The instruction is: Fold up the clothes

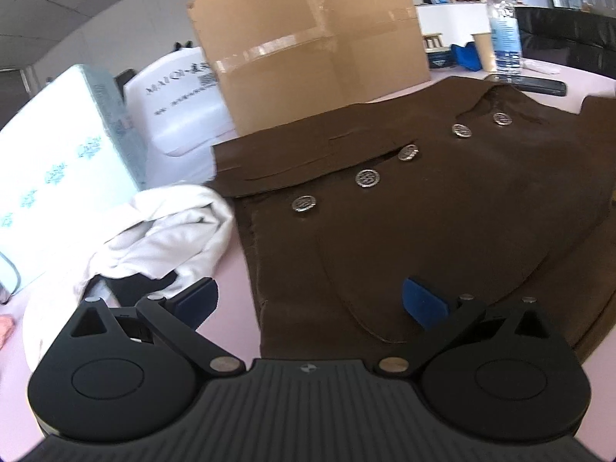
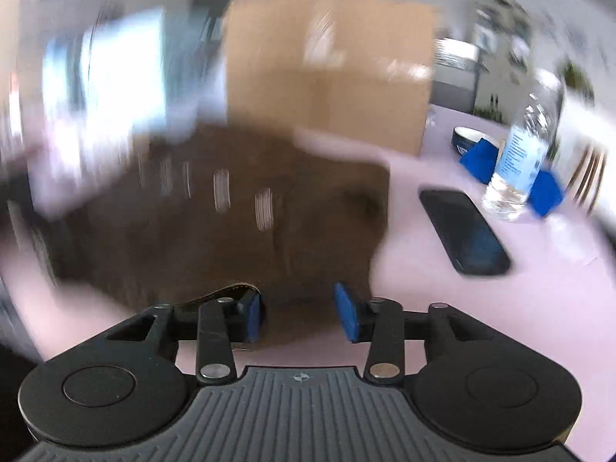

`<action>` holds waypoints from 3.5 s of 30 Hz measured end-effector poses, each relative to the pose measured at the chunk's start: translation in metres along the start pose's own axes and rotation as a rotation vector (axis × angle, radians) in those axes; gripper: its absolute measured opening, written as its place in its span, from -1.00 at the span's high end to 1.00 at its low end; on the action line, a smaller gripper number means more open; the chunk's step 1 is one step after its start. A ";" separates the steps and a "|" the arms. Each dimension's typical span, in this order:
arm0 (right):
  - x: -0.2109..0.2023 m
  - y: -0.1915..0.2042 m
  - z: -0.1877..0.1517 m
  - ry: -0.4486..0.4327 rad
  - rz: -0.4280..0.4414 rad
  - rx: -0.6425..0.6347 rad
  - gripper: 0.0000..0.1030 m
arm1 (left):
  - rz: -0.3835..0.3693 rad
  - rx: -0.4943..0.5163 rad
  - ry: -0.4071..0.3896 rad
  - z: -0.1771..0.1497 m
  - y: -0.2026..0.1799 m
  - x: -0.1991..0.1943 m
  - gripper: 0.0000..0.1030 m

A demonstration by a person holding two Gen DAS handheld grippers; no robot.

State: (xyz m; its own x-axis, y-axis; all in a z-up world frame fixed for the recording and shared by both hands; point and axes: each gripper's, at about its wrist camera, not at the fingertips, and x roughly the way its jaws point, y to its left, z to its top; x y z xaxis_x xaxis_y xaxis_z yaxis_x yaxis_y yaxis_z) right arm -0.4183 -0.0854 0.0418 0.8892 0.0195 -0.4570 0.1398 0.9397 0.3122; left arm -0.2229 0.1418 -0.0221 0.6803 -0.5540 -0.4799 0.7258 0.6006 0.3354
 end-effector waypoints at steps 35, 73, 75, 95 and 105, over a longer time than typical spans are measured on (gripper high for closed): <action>0.010 0.035 0.008 -0.148 -0.096 0.144 -0.69 | 0.032 -0.061 -0.018 -0.007 0.006 -0.005 -1.00; 0.238 -0.050 0.071 0.047 -0.434 0.125 0.86 | 0.131 -0.127 0.016 -0.006 0.010 -0.002 -1.00; 0.230 -0.051 0.074 0.095 -0.365 0.152 0.19 | 0.131 -0.128 0.016 -0.006 0.011 -0.001 -1.00; 0.031 -0.030 -0.040 0.227 -0.189 0.238 -0.58 | 0.086 -0.171 0.047 -0.004 0.022 0.002 -1.00; -0.015 -0.018 -0.088 0.180 0.057 0.262 -0.09 | 0.031 -0.085 0.148 0.013 0.020 0.006 -1.00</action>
State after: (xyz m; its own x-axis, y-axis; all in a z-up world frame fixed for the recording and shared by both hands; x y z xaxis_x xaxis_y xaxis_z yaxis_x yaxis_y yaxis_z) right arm -0.4726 -0.0728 -0.0304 0.8108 0.1518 -0.5653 0.2201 0.8158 0.5348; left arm -0.2031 0.1429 -0.0075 0.6748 -0.4474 -0.5870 0.6894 0.6660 0.2849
